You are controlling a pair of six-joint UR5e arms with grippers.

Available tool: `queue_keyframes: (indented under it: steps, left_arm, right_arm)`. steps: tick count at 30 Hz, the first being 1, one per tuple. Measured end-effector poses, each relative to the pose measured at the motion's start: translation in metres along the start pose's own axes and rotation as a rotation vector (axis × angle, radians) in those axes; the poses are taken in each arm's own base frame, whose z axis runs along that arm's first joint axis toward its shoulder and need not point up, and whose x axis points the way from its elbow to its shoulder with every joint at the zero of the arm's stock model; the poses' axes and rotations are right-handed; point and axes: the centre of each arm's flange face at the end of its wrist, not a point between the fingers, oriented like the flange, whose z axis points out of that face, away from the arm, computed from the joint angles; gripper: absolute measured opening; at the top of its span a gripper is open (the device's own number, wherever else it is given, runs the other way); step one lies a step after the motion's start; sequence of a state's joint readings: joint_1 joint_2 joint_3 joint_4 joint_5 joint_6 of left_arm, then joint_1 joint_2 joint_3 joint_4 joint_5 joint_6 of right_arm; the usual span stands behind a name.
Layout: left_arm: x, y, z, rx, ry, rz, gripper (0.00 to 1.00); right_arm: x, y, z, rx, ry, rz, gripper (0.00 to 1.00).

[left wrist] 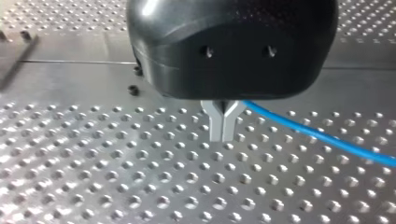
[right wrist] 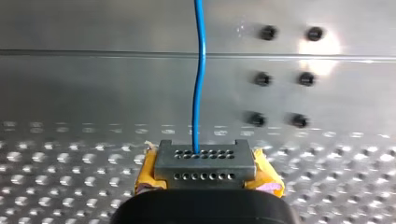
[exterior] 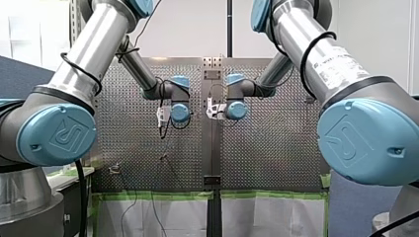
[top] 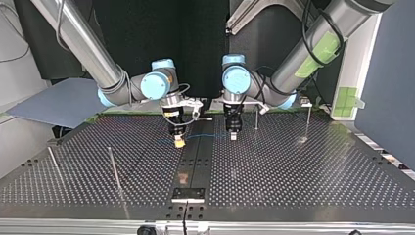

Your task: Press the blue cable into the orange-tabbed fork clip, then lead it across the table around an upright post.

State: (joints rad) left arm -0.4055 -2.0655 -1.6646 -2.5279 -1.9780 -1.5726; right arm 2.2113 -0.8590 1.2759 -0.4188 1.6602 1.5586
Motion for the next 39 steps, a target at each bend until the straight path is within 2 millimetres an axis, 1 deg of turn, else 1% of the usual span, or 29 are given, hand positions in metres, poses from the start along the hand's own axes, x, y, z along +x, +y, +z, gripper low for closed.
queue_keyframes:
  steps: [5,10,14,17,21,24,28,31,34,39]
  left_arm:
    - [-0.017,-0.007,-0.001,0.011,-0.014,-0.007,0.00]
    - [-0.025,-0.012,0.000,0.017,-0.010,-0.001,0.00]
    - [-0.031,-0.017,0.000,0.023,-0.013,-0.001,0.00]
    - [-0.037,-0.021,0.001,0.027,-0.016,-0.002,0.00]
    - [-0.048,-0.025,0.002,0.032,-0.019,-0.002,0.00]
    - [-0.060,-0.027,0.002,0.034,-0.030,-0.009,0.00]
    - [-0.082,-0.028,0.003,0.029,-0.058,-0.028,0.00]
    - [-0.096,-0.030,0.006,0.028,-0.066,-0.031,0.00]
    - [-0.106,-0.034,0.007,0.031,-0.067,-0.030,0.00]
    - [-0.115,-0.040,0.007,0.039,-0.072,-0.031,0.00]
  right_arm:
    - [0.021,0.001,-0.003,0.000,0.019,0.004,0.00]
    - [0.041,0.003,-0.006,-0.002,0.043,0.009,0.00]
    - [0.063,0.005,-0.009,-0.006,0.071,0.013,0.00]
    - [0.073,0.007,-0.010,-0.008,0.085,0.015,0.00]
    - [0.082,0.008,-0.012,-0.008,0.097,0.019,0.00]
    - [0.090,0.010,-0.013,-0.009,0.107,0.021,0.00]
    - [0.100,0.013,-0.014,-0.013,0.121,0.022,0.00]
    - [0.105,0.015,-0.014,-0.015,0.126,0.022,0.00]
    - [0.110,0.017,-0.014,-0.017,0.129,0.022,0.00]
    - [0.119,0.019,-0.014,-0.020,0.138,0.023,0.00]
